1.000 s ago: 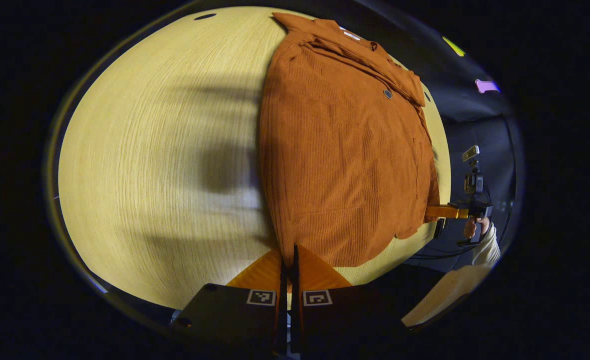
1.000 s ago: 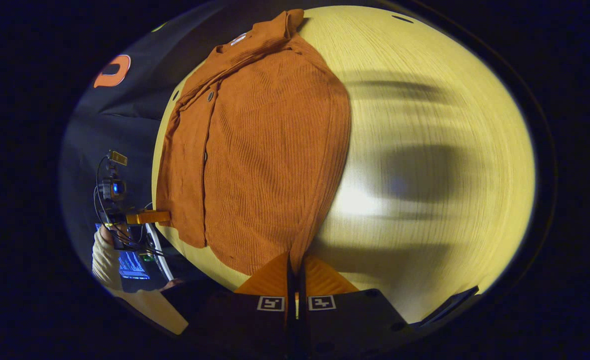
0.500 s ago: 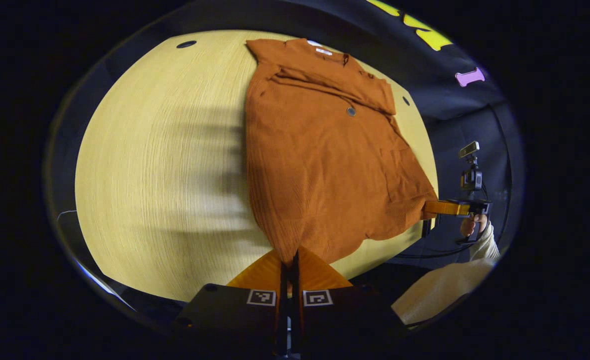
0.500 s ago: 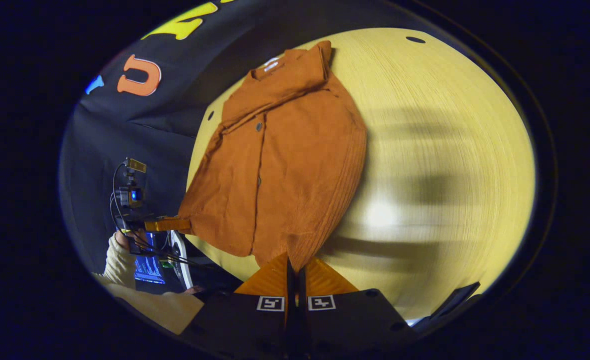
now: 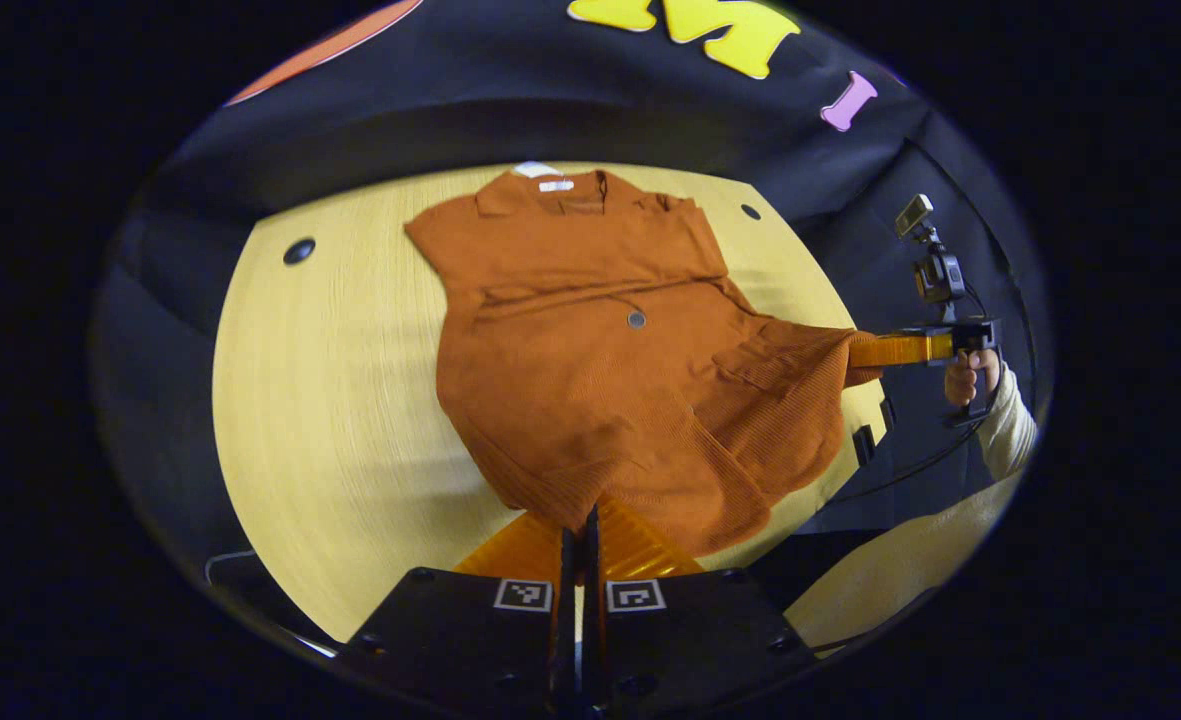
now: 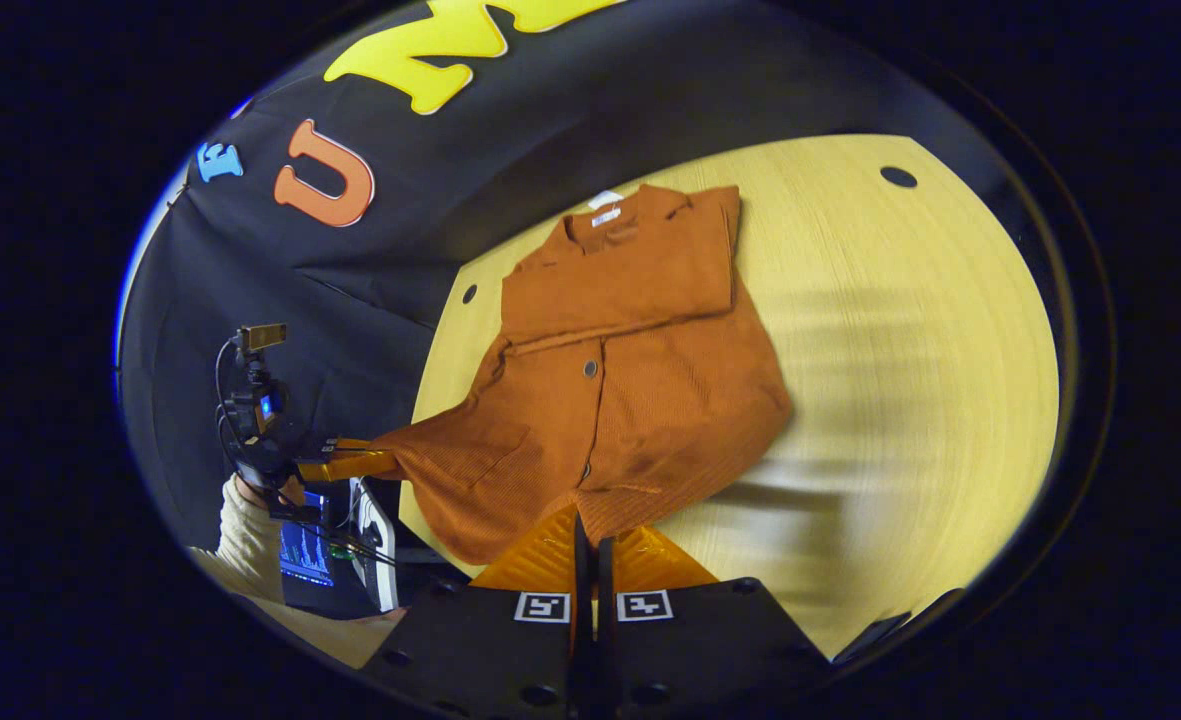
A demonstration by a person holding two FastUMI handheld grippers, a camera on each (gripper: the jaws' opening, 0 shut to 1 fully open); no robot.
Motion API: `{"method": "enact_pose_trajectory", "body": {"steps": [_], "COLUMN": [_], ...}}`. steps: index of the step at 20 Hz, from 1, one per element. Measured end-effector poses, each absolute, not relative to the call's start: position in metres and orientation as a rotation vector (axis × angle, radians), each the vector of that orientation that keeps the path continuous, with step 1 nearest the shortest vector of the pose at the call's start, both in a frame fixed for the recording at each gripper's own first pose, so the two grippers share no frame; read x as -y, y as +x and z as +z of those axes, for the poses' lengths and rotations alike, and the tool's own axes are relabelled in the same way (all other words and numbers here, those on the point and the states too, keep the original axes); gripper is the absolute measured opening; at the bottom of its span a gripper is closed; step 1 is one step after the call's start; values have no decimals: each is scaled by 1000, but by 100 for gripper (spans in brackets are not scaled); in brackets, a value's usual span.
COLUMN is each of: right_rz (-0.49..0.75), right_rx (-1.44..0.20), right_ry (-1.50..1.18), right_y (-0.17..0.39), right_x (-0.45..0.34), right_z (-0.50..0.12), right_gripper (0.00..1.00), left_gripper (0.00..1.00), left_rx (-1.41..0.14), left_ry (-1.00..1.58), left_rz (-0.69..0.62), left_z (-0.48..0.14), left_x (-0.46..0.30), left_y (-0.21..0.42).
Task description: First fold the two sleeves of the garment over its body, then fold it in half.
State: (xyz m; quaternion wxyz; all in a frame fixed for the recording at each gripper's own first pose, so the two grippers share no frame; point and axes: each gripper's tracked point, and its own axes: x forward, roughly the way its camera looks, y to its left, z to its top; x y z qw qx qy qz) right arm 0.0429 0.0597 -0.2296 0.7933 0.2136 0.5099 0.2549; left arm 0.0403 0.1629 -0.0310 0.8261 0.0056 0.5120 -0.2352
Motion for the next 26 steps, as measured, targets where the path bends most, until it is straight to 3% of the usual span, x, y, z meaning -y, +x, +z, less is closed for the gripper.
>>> {"method": "enact_pose_trajectory", "body": {"steps": [7,14,18,26], "right_rz": [475,412,367,232], "right_rx": [-985,-921,-913,-916], "right_ry": [449,474,508,647], "right_y": [142,241,296,388], "right_x": [-60,-79,-86,-71], "right_z": [-184,-174,-190,-294], "right_gripper": [2,2,2,2], "left_gripper": [6,6,6,6], "left_rx": [-899,-863,-857,-796], "left_ry": [-27,-122,-157,-406], "left_rz": [-503,-452,-412,-326], "left_z": [19,4,-19,-100], "left_x": [-175,-179,-184,-188], "left_y": [155,264,312,401]}}
